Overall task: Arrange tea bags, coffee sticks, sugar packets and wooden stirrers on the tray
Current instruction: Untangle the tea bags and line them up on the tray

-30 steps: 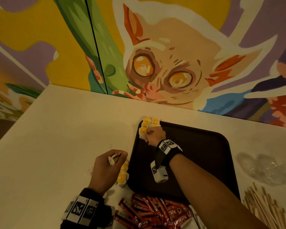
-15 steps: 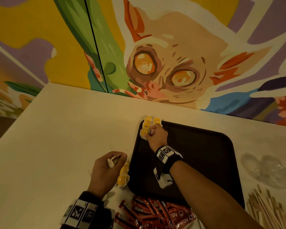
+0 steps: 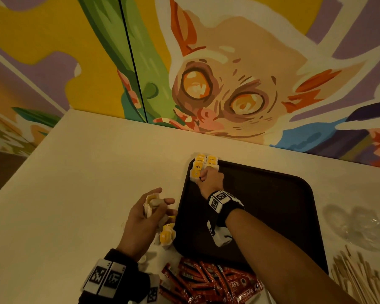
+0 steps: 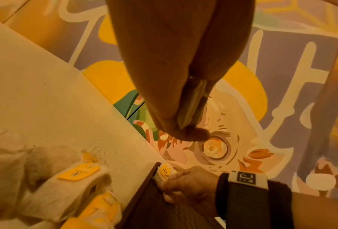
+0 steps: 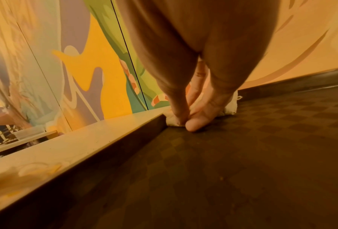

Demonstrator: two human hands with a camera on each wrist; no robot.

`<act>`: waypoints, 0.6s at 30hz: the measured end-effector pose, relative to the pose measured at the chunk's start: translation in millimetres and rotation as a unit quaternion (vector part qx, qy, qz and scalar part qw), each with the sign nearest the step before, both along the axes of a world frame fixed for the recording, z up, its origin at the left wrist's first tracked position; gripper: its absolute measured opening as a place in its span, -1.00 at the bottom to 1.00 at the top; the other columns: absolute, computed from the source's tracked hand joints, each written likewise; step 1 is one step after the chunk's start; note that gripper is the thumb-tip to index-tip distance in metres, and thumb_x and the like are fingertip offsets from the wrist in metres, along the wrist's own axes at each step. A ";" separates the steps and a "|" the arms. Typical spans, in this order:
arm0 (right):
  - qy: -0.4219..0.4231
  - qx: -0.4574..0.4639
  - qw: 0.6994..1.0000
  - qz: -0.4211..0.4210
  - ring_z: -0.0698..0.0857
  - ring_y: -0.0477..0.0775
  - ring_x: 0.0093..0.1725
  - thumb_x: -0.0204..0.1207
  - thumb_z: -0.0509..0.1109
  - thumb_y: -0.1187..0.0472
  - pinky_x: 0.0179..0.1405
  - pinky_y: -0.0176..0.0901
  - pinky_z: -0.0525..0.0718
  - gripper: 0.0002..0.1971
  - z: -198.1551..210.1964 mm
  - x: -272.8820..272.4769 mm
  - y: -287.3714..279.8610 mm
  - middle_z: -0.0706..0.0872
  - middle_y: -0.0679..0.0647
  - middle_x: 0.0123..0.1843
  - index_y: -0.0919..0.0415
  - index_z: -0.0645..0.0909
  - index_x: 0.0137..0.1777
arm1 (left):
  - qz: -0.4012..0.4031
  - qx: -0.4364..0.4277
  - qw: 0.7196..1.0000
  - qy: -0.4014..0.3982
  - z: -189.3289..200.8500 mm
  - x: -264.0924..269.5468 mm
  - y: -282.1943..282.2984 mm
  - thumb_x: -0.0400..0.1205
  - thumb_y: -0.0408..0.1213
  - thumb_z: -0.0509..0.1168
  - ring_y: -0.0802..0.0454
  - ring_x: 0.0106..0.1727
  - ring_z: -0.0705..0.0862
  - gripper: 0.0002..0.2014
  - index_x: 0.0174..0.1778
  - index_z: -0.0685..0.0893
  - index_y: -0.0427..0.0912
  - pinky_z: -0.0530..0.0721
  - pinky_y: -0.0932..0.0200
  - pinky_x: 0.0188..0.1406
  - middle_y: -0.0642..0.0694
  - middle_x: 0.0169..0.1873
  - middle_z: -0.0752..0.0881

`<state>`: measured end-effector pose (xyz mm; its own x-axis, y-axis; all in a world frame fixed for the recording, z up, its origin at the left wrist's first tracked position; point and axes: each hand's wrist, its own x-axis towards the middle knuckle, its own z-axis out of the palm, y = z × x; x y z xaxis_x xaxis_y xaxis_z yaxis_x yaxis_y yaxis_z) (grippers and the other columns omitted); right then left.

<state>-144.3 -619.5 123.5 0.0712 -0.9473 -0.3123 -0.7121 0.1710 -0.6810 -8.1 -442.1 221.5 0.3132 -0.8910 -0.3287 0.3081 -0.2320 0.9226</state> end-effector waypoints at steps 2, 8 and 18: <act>-0.010 -0.008 1.000 -0.002 0.54 -0.12 -0.23 0.51 0.53 0.30 -0.36 -0.45 0.48 -0.81 5.3 -0.2 3.4 0.61 0.24 0.18 0.18 0.56 0.01 | 0.001 -0.005 1.000 0.018 2.7 -0.6 0.3 0.69 -0.41 0.22 -0.25 -0.13 0.78 -0.74 0.30 0.52 -0.20 0.77 -0.02 -0.18 -0.29 -0.01 0.77; -0.104 -0.046 0.993 0.028 0.67 -0.14 -0.06 0.59 0.46 0.16 -0.26 -0.51 0.55 -0.93 48.1 -0.7 37.1 0.71 -0.04 -0.04 0.11 0.64 -0.01 | -0.017 -0.017 1.000 0.011 12.0 -4.1 -0.9 0.63 -0.40 0.30 -0.21 -0.31 0.76 -0.73 0.21 0.47 -0.37 0.77 0.01 -0.30 -0.33 -0.09 0.79; -0.302 0.051 0.927 0.218 0.70 0.18 -0.30 0.60 0.45 0.17 -0.27 -0.14 0.70 -0.88 119.9 -16.7 101.5 0.77 -0.07 -0.09 0.15 0.74 0.08 | -0.150 -0.030 0.987 -0.043 25.3 -10.7 9.6 0.57 -0.50 0.38 -0.19 -0.46 0.71 -0.60 0.26 0.41 -0.30 0.66 0.10 -0.58 -0.28 -0.27 0.78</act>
<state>-161.0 -518.0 243.4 0.6316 -0.7550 -0.1763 -0.2233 0.0407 -0.9739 -18.8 -432.5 246.8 0.0572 -0.9647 -0.2569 0.1548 -0.2456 0.9569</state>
